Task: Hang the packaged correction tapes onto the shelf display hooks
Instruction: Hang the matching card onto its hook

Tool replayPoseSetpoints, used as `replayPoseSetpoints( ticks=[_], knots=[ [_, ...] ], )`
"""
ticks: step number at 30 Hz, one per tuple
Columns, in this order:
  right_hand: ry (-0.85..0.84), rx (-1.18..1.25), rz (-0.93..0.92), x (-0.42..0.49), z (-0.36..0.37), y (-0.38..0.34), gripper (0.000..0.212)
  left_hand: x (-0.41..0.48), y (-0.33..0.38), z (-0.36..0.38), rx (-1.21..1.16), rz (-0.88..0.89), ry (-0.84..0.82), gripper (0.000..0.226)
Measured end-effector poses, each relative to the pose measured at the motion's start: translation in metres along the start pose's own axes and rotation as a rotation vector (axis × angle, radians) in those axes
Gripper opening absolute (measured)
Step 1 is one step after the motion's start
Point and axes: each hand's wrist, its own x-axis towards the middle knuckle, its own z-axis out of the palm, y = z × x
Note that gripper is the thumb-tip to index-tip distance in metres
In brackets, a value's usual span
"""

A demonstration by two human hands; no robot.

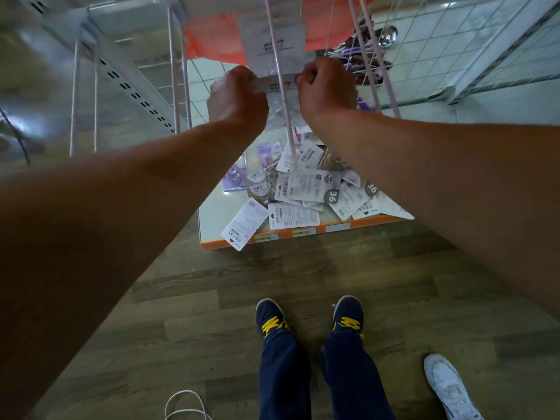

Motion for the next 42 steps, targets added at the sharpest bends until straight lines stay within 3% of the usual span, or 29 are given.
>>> replayPoseSetpoints(
  ticks=[12,21,24,31,42],
  knots=[
    [0.011,0.046,-0.027,0.034,0.005,-0.013,0.022,0.038,0.013,0.004,-0.061,0.008,-0.033,0.044],
    [-0.152,0.116,-0.065,0.033,0.001,-0.022,0.052,0.046,0.017,0.003,-0.052,0.034,-0.048,0.051],
    [-0.135,0.050,-0.100,0.026,0.003,-0.024,0.057,0.041,0.020,0.004,-0.059,0.047,-0.069,0.051],
    [-0.104,-0.138,-0.163,0.008,-0.013,-0.031,0.035,0.027,0.030,-0.011,0.068,0.126,-0.048,0.047],
    [-0.187,-0.289,-0.252,-0.063,-0.058,-0.053,0.037,-0.039,0.050,-0.063,0.255,0.226,-0.148,0.047]
  ],
)
